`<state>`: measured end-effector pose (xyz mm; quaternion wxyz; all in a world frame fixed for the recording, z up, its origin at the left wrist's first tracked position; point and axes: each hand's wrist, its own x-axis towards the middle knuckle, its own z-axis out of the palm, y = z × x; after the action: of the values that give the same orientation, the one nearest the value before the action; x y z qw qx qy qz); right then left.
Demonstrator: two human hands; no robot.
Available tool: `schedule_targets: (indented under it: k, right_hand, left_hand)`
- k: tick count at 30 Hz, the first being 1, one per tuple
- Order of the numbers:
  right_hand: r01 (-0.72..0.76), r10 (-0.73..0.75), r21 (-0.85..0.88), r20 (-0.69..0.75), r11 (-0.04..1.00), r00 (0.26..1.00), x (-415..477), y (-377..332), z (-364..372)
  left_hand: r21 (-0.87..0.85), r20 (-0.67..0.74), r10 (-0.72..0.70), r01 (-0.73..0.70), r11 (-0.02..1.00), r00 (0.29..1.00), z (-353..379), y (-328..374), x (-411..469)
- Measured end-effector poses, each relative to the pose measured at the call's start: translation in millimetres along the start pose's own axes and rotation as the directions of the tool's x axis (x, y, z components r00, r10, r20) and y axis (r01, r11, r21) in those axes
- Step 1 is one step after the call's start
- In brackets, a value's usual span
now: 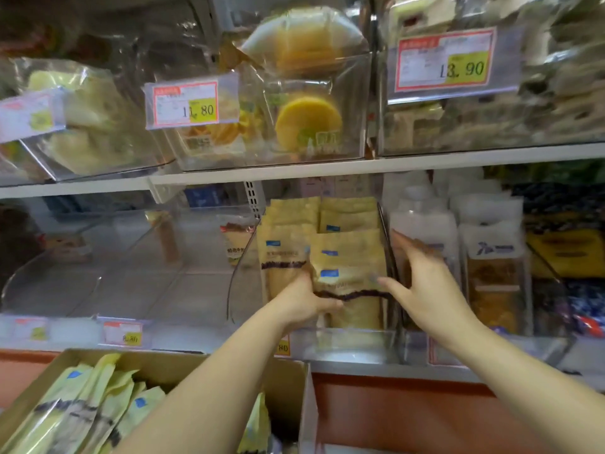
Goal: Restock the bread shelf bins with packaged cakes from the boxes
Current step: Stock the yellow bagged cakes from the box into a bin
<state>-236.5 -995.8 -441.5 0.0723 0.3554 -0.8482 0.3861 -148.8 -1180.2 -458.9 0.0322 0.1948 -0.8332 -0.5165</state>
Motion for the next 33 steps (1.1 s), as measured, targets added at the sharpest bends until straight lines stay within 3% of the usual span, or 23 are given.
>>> schedule_targets:
  k: [4, 8, 13, 19, 22, 25, 27, 29, 31, 33]
  right_hand:
    - [0.079, -0.077, -0.082, 0.025, 0.994, 0.997, -6.3, 11.4, 5.6]
    - [0.081, -0.077, -0.14, 0.03, 0.987, 0.997, -16.8, 11.3, 7.7]
    - [0.112, -0.084, -0.183, 0.154, 0.977, 0.984, -10.2, 16.0, 2.3]
    - [0.132, -0.101, -0.154, 0.196, 0.979, 0.975, -5.4, 20.5, 2.8]
    - [0.139, -0.107, -0.143, 0.213, 0.98, 0.971, -4.6, 24.2, 0.8]
    - [0.145, -0.117, -0.123, 0.212, 0.982, 0.97, -6.3, 26.1, 0.5]
    - [0.152, -0.125, -0.121, 0.208, 0.981, 0.97, -7.2, 26.6, 1.1]
    - [0.153, -0.124, -0.127, 0.209, 0.98, 0.97, -7.1, 26.7, 1.5]
    - [0.15, -0.121, -0.128, 0.211, 0.98, 0.97, -7.2, 26.3, 1.6]
    - [0.149, -0.121, -0.126, 0.206, 0.981, 0.971, -7.7, 25.9, 2.2]
  left_hand:
    - [0.274, 0.038, -0.05, 0.038, 0.961, 0.998, 2.4, -3.8, 11.7]
    - [0.49, -0.017, -0.126, 0.119, 0.864, 0.992, 8.6, -1.1, 20.1]
    - [0.479, -0.144, -0.034, 0.1, 0.872, 0.989, 17.0, -5.6, 36.7]
    - [0.404, -0.286, 0.005, 0.116, 0.907, 0.958, 24.1, -13.6, 52.1]
    - [0.494, -0.269, 0.011, 0.128, 0.86, 0.963, 14.9, -11.5, 47.0]
    - [0.53, -0.334, 0.149, 0.055, 0.846, 0.931, 0.2, 1.3, 23.3]
    - [0.519, -0.24, 0.158, -0.011, 0.855, 0.958, -5.5, 10.3, 10.2]
    - [0.419, 0.048, -0.009, -0.012, 0.908, 0.999, -2.5, 17.1, 3.0]
    - [0.409, 0.281, -0.195, 0.067, 0.91, 0.94, 4.4, 18.8, 5.8]
    - [0.459, 0.324, -0.27, 0.098, 0.883, 0.907, 13.2, 17.8, 12.9]
